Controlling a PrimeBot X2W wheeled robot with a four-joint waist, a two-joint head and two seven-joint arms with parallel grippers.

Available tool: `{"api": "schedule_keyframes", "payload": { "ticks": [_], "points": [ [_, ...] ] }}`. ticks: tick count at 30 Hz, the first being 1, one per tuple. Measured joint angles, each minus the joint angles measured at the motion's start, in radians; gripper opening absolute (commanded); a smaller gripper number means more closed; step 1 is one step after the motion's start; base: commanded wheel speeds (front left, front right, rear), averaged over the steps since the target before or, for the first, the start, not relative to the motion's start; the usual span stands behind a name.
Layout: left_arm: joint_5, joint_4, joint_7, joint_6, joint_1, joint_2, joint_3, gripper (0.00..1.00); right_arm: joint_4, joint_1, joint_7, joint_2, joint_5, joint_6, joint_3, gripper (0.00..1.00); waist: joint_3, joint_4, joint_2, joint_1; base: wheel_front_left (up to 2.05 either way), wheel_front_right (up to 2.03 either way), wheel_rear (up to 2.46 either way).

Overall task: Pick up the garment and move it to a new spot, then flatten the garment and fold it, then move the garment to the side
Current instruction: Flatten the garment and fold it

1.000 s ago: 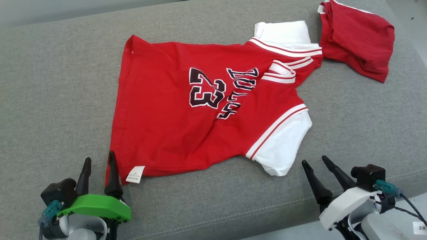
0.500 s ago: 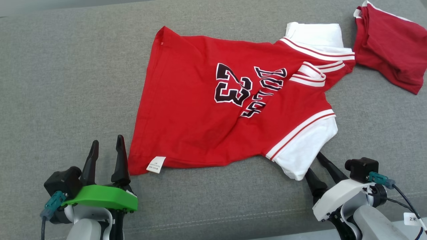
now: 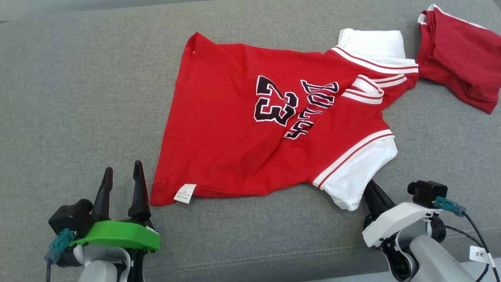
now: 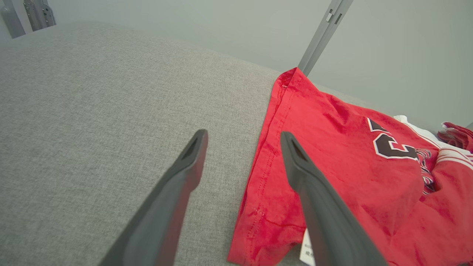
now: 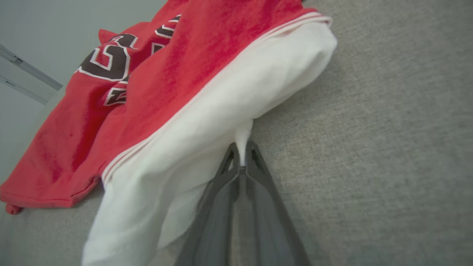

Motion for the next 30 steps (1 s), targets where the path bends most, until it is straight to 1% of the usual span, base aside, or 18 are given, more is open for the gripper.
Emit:
{"api": "schedule_keyframes", "payload": {
  "ticks": [5,8,15,19,25,28,30],
  "points": [
    [0.000,-0.003,0.000,0.000,0.009,0.000,0.000,1.00,0.015,-0.020,0.000,-0.003,-0.001,0.000,-0.023,0.00,-0.003,-0.007,0.0000,0.0000,0.00,0.00,0.00],
    [0.000,-0.006,0.000,0.005,0.014,0.000,0.005,1.00,0.009,-0.027,0.000,-0.016,-0.001,0.000,-0.033,0.00,-0.005,-0.014,0.0000,0.0000,0.00,0.00,0.00],
    [-0.015,-0.002,0.000,0.005,0.041,0.000,-0.003,1.00,-0.074,-0.023,0.000,-0.063,0.002,0.000,-0.086,0.00,-0.009,-0.046,0.0000,0.0000,0.00,0.00,0.00],
    [-0.048,0.006,0.005,0.004,0.055,0.001,-0.019,1.00,-0.098,-0.002,0.000,-0.081,0.015,0.000,-0.091,0.00,-0.010,-0.065,0.0000,0.0000,0.00,0.00,0.00],
    [-0.069,0.022,0.071,0.000,0.084,0.002,-0.037,1.00,-0.115,0.091,0.000,-0.103,0.086,0.000,-0.057,0.00,-0.010,-0.108,0.0000,0.0000,0.00,0.00,0.00],
    [-0.075,0.025,0.109,0.002,0.095,0.006,-0.034,1.00,-0.136,0.106,0.000,-0.119,0.101,0.000,-0.050,0.00,-0.008,-0.127,0.0000,0.0000,0.00,0.00,0.00],
    [-0.090,0.026,0.130,0.012,0.102,0.007,-0.021,1.00,-0.147,0.107,0.000,-0.129,0.108,0.000,-0.053,0.00,-0.007,-0.138,0.0000,0.0000,0.00,0.00,0.00]
  ]
}}
